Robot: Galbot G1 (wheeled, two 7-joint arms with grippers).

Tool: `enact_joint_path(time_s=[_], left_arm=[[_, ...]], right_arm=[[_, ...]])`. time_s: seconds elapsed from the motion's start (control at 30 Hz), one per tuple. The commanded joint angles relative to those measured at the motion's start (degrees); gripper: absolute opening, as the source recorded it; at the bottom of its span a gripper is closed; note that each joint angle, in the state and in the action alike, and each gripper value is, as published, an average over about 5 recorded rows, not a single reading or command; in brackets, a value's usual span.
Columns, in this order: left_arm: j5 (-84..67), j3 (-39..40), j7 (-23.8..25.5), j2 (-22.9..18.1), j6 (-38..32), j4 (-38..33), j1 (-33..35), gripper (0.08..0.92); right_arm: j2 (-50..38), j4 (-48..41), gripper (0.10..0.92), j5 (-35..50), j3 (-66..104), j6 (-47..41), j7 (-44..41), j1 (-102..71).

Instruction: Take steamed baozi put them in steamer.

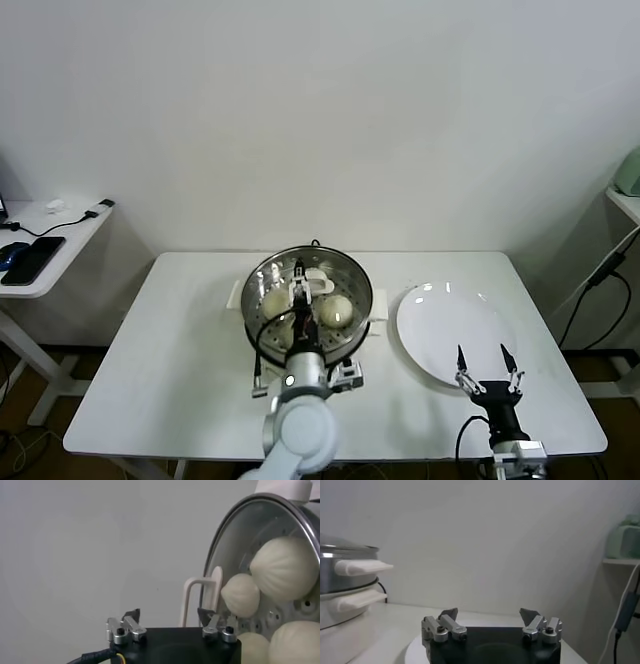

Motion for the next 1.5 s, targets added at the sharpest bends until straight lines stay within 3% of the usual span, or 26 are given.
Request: enact_joint_path(time_s=[0.03,0.2,0.37,0.57,0.73,0.87,1.17,1.5], left_arm=[[-19.18,-2.04,-8.19,3.22,-6.08,-11.65,5.44,0.796],[-37.73,-10.95,-16.95,5.16,-18.23,-15.36,9.81,0.822],[-55.41,-21.67,-22.61,7.02,-25.84,-18.73,13.07,0.823],[-87.62,-38.50,-24.24,8.05,-31.03,-16.74,16.06,0.823],[-111.01,-47.26,-23.12,13.59,-35.45,-9.79,20.93,0.823],[-116.27,-46.93,-20.91,16.43,-41.50,-3.26,24.02,0.823],[-113.36,-42.07,-18.91,14.77,-46.03,6.65,24.70,0.823],[-109.34,-38.52,-17.50,13.80,-48.47,6.89,25.63,0.823]], right_arm=[[0.05,0.32,0.823,0.72,-0.93,-0.01,0.41,0.00],[-1.43,0.61,0.823,2.69,-1.98,0.94,0.55,-0.42],[-2.81,0.46,0.823,3.48,-2.81,1.74,0.96,-0.42],[-3.24,0.26,0.823,3.97,-3.41,1.90,0.72,-0.13],[-5.14,0.16,0.823,7.36,-4.03,2.25,0.74,-0.07],[-6.64,-0.66,0.823,9.24,-4.67,3.60,0.87,0.12],[-6.37,-3.28,0.823,10.25,-4.70,5.10,0.89,0.52],[-6.51,-4.01,0.823,11.71,-5.59,4.59,0.90,0.62]])
